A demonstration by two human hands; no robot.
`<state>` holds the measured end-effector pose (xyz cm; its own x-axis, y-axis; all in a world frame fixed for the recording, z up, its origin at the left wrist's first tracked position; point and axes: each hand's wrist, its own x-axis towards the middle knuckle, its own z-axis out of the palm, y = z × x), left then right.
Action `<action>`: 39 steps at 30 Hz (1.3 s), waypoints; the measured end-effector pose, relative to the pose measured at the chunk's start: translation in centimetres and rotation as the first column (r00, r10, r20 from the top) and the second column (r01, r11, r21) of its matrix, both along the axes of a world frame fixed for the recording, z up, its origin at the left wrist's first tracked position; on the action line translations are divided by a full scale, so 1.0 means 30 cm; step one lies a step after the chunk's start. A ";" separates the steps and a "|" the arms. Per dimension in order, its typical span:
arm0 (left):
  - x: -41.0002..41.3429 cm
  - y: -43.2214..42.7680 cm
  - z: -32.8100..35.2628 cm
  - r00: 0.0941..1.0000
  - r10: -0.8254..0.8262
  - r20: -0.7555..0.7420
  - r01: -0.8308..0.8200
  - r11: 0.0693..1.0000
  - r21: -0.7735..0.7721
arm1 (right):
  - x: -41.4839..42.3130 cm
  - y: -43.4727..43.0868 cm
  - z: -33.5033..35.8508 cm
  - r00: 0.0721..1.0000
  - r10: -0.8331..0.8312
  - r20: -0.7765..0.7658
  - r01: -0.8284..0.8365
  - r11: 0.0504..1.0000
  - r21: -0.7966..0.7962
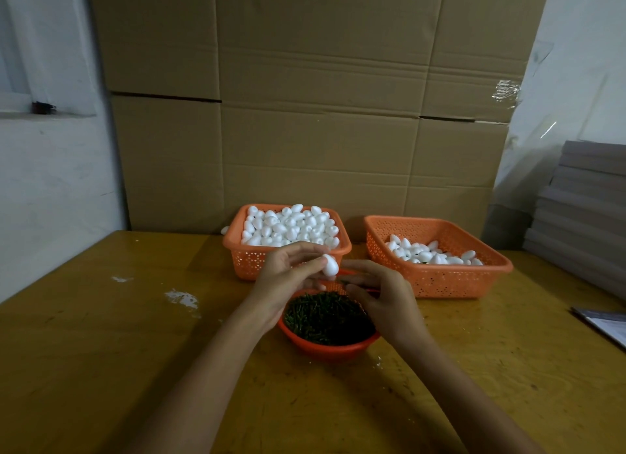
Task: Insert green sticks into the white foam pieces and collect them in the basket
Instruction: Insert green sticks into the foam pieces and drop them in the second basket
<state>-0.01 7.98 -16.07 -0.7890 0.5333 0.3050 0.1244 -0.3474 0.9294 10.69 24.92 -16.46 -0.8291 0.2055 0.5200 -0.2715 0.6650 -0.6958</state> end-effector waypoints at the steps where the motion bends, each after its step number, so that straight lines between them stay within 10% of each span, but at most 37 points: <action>1: 0.001 0.001 0.000 1.000 0.002 -0.003 -0.002 1.000 -0.007 | 0.000 0.000 -0.002 1.000 -0.005 -0.005 0.005 1.000 -0.006; 31: -0.008 0.001 -0.007 0.983 -0.041 -0.177 0.018 0.992 -0.126 | 0.005 -0.007 -0.023 0.993 -0.095 -0.075 0.091 0.995 -0.052; 39: -0.007 0.010 -0.002 0.986 -0.011 -0.168 -0.010 0.992 -0.126 | 0.018 0.066 0.047 0.984 -0.171 -0.056 0.179 0.966 0.185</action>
<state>-0.23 8.29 -16.12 -0.7318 0.5762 0.3638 0.2825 -0.2293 0.9315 11.24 26.90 -15.03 -0.7673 0.2407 0.5944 -0.1635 0.8228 -0.5443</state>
